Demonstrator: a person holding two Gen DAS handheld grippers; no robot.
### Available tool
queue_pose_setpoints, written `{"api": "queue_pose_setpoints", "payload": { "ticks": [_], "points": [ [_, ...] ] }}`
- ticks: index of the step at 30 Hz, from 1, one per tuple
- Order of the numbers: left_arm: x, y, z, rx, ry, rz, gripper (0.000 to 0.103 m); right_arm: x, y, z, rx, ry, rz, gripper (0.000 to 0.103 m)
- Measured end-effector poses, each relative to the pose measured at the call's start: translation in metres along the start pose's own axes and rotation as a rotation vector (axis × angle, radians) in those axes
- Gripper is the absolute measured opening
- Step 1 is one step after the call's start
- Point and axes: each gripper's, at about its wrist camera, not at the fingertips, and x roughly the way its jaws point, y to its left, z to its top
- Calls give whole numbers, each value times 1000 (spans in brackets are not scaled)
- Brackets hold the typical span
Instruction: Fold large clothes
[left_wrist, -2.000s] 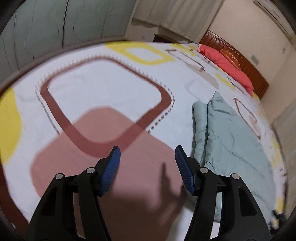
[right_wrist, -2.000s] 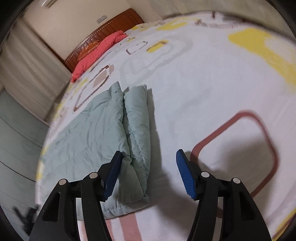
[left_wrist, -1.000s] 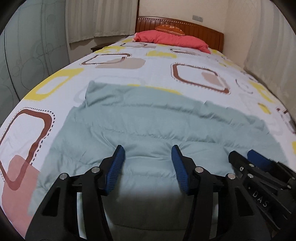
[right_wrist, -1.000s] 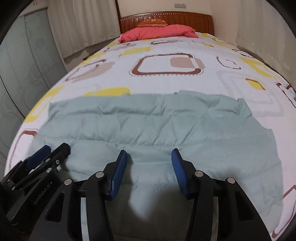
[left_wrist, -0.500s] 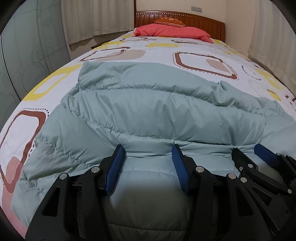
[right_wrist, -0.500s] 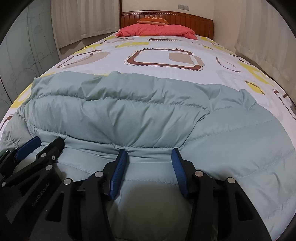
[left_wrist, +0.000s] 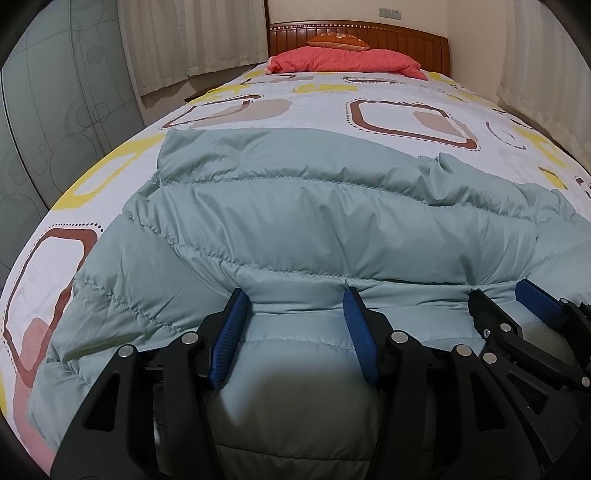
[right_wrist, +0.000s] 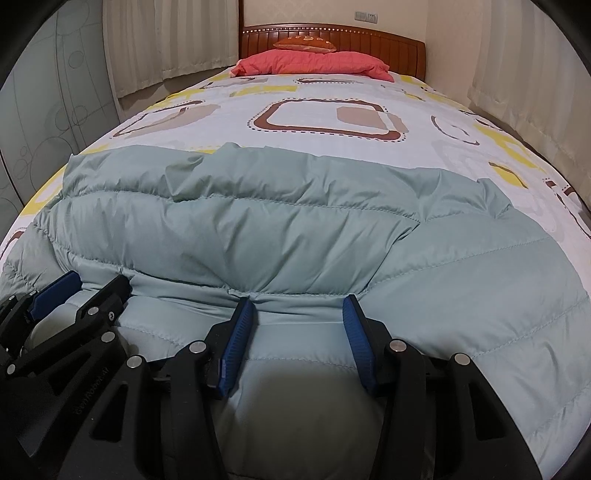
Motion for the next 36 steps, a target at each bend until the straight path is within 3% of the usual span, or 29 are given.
{"api": "queue_pose_setpoints", "payload": {
  "ticks": [11,14,18,20,26,29,32,36],
  "points": [
    [-18,25,4,-96,8,-52,61,-2,0,-1,5,-11,5,51],
    [-27,49,7,-164,-3,-40,63,-3,0,-2,9,-13,10,51],
    [-34,100,8,-358,-9,-58,73,-3,-1,-1,10,-15,12,51],
    [-31,122,9,-446,-6,-85,81,-3,-1,-1,11,-14,13,51],
    [-1,171,-18,-741,104,-259,81,-4,0,-1,14,-16,17,51],
    [2,174,-26,-771,85,-330,81,-4,0,-1,14,-16,17,51],
    [7,168,-32,-821,113,-469,81,-4,0,-1,14,-16,17,51],
    [7,159,-33,-793,103,-481,79,-4,0,-1,14,-16,18,51]
  ]
}}
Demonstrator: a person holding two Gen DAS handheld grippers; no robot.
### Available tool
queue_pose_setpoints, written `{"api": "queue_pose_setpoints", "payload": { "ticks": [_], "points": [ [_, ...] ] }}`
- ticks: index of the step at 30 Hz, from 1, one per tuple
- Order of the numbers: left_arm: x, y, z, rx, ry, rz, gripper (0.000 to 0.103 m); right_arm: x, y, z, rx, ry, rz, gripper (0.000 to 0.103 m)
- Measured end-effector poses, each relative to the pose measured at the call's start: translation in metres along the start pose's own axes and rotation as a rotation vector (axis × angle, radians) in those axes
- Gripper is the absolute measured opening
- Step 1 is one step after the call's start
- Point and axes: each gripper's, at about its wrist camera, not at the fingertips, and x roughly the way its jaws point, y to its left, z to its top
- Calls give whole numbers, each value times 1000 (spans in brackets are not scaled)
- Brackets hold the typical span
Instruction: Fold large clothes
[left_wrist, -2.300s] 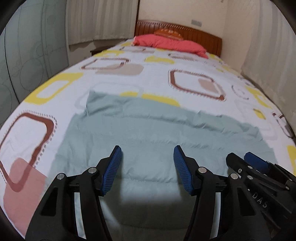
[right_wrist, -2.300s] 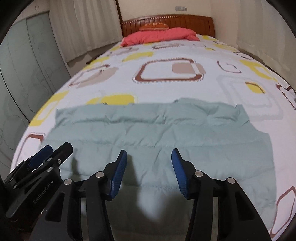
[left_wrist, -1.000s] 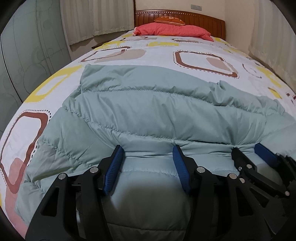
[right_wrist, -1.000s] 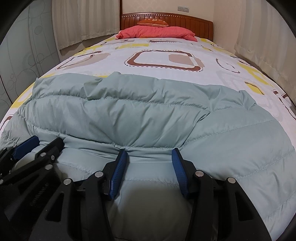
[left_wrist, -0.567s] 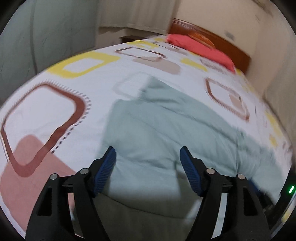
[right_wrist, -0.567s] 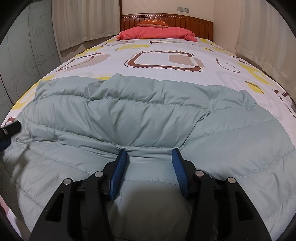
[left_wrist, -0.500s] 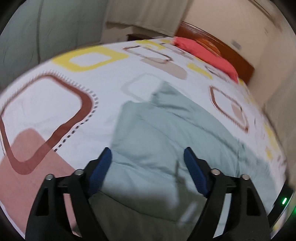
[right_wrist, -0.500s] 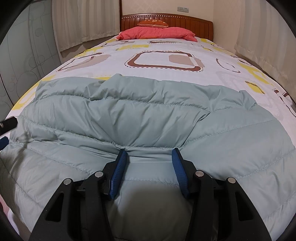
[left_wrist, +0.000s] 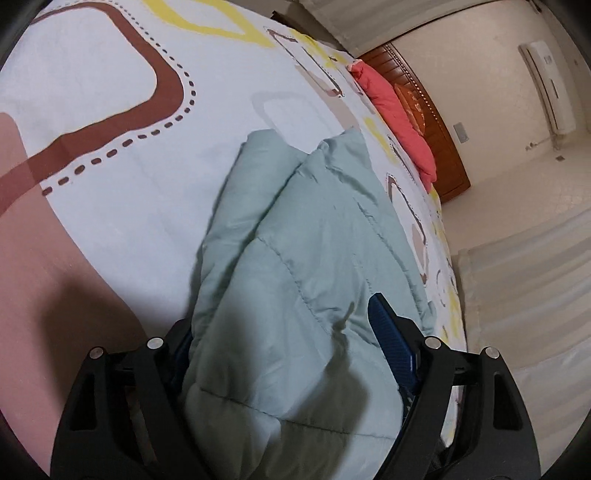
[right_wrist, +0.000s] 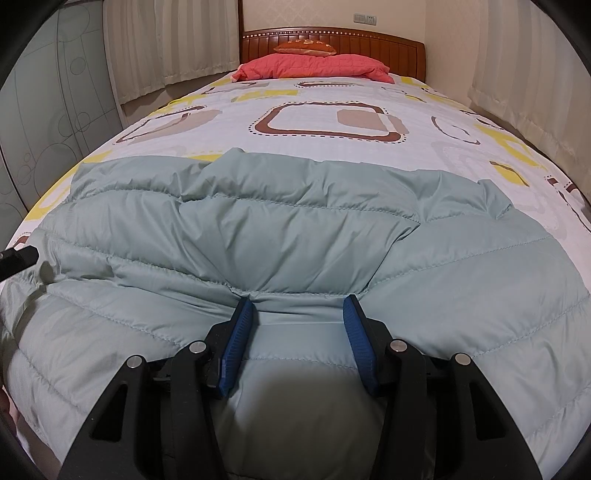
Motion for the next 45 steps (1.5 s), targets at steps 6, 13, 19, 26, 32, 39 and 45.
{"api": "queue_pose_setpoints", "payload": {
  "ticks": [6,13,19,26,32,39,45],
  "points": [
    [2,-2,0,44,-21,50,40,0,1,0,-1,-1,-2,51],
    [-4,-12,-2,118,-60,74,26,-2,3,1,-3,-3,-4,51],
    [-6,-15,-5,138,-67,95,24,-16,-6,5,30,-5,6,51],
    [-6,-16,-1,149,-63,96,23,-72,-69,-7,99,-83,-73,51],
    [-5,-22,-3,181,-68,115,23,-85,-132,-35,187,-57,-170,33],
    [0,-26,-7,231,-52,151,36,-51,-141,-52,202,5,-154,33],
    [-5,-30,-10,274,-62,131,18,-49,-143,-56,212,6,-141,33]
  ]
}}
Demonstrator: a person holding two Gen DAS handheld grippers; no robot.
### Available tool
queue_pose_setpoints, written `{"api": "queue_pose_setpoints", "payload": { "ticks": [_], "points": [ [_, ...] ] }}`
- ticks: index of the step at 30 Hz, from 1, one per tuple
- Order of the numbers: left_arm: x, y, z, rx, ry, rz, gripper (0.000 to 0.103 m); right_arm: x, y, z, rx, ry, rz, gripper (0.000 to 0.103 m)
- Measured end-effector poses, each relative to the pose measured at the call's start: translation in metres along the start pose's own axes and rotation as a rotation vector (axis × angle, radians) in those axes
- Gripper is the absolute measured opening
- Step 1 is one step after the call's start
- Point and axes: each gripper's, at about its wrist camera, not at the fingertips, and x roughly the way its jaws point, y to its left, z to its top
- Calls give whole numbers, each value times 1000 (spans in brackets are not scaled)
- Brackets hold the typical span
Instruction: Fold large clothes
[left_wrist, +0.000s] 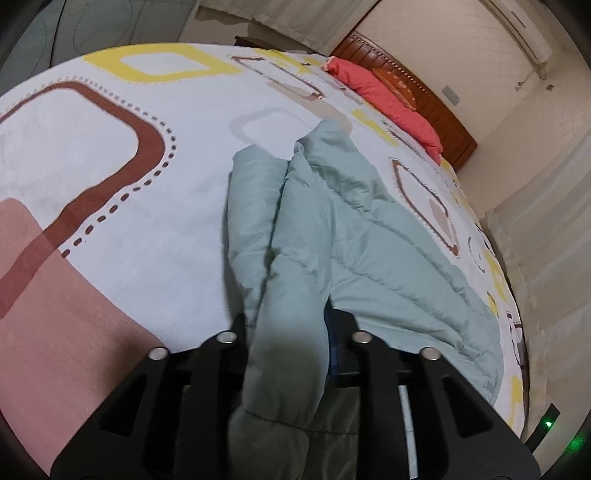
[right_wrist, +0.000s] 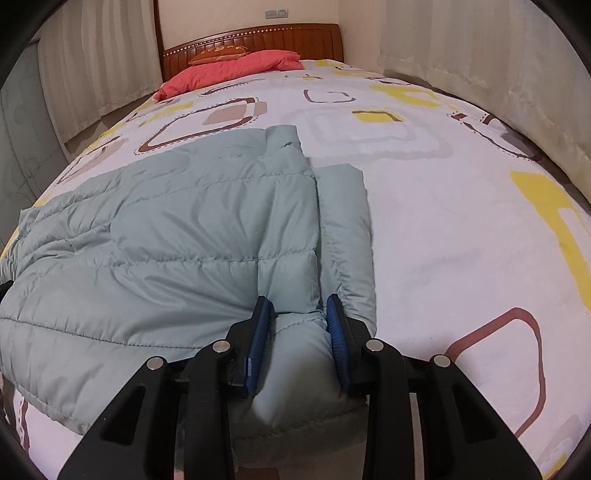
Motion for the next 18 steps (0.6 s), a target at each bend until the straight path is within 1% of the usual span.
{"api": "queue_pose_setpoints", "payload": {
  "ticks": [3,9,12,14,18],
  "points": [
    [-11,-10,1,7,-18,-22,14,0,0,0,-4,-3,-7,33],
    [-37,-46,3,48,-60,-101,13,-1,2,-3,-8,-11,-16,33],
    [-42,-69,-2,75,-56,-137,13,-1,2,-4,-6,-14,-16,33],
    [-42,-82,-7,95,-50,-147,13,-1,1,-4,-4,-15,-14,33],
    [-39,-116,-21,167,-35,-154,13,-2,1,-5,1,-18,-10,33]
  ]
}}
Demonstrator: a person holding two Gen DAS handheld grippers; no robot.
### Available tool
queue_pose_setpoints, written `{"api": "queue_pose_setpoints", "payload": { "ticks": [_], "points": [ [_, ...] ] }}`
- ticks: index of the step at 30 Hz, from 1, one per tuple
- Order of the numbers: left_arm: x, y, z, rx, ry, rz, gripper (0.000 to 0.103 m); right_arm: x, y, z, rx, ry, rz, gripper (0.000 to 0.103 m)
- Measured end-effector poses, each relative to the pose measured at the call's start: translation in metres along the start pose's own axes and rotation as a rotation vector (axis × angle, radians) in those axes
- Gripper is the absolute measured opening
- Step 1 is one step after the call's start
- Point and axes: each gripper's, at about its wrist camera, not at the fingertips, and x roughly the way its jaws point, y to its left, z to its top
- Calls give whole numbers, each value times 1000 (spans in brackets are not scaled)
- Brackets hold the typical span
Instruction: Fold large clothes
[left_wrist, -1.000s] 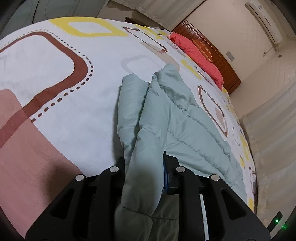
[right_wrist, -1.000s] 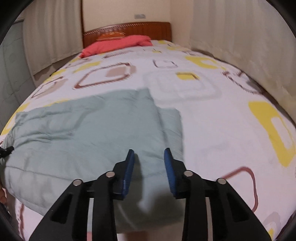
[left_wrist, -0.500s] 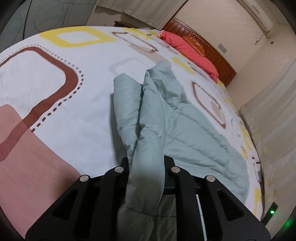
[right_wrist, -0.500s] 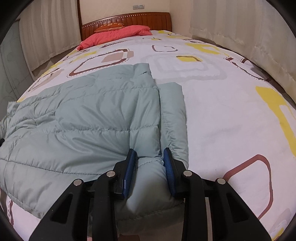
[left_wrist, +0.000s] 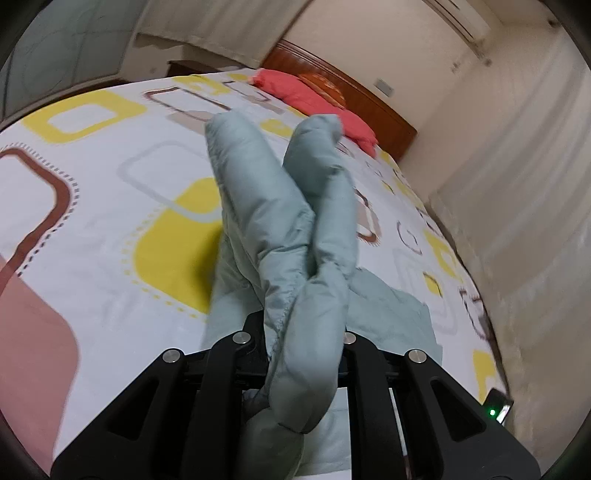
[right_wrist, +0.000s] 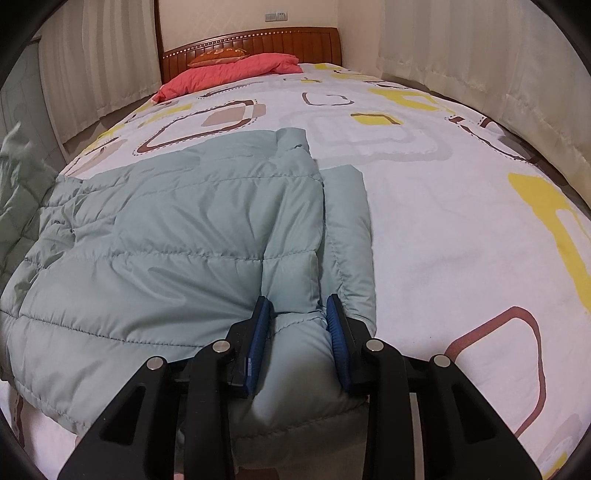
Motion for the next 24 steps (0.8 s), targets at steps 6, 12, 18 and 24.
{"api": "queue_pose_setpoints", "payload": {
  "ticks": [6,12,18,24],
  "points": [
    [17,-40,-24,136,35,29,13,1,-3,1,10,-3,12,33],
    [35,-69,-42,236,57,59,13,1,-6,1,18,-6,23,33],
    [55,-98,-61,312,91,71,13,2,-8,1,28,-8,34,33],
    [72,-114,-78,384,115,91,13,3,-11,1,37,-10,47,33]
  ]
}}
